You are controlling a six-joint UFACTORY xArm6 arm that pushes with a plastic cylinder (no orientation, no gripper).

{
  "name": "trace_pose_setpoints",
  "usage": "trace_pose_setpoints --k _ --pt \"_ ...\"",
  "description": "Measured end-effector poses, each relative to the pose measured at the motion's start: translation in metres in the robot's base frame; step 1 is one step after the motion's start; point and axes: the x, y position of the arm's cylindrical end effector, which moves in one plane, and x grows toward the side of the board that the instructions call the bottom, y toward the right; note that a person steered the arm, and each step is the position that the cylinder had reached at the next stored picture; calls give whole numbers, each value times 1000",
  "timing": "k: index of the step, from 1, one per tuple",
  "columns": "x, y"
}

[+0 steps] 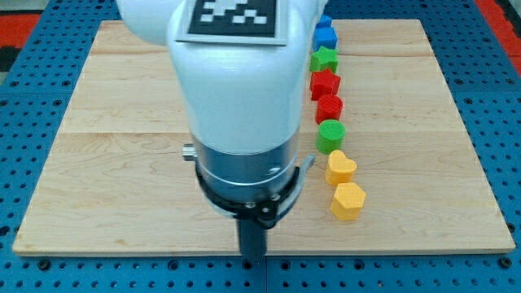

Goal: Nudge the yellow heart a bit down

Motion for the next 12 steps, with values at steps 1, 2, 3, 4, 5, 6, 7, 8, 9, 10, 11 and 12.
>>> trace_pose_setpoints --k 1,2,3,4,5,6,7,8,9,10,11,12 --pt "-1 46" --pt "-1 105" --pt "-3 109" --pt "-38 144" --pt "-74 168" --pt "-83 173" --pt "-83 173" --pt "-83 173" --pt "-104 173" --pt "-131 164" --pt "-127 134" --pt "-102 114"
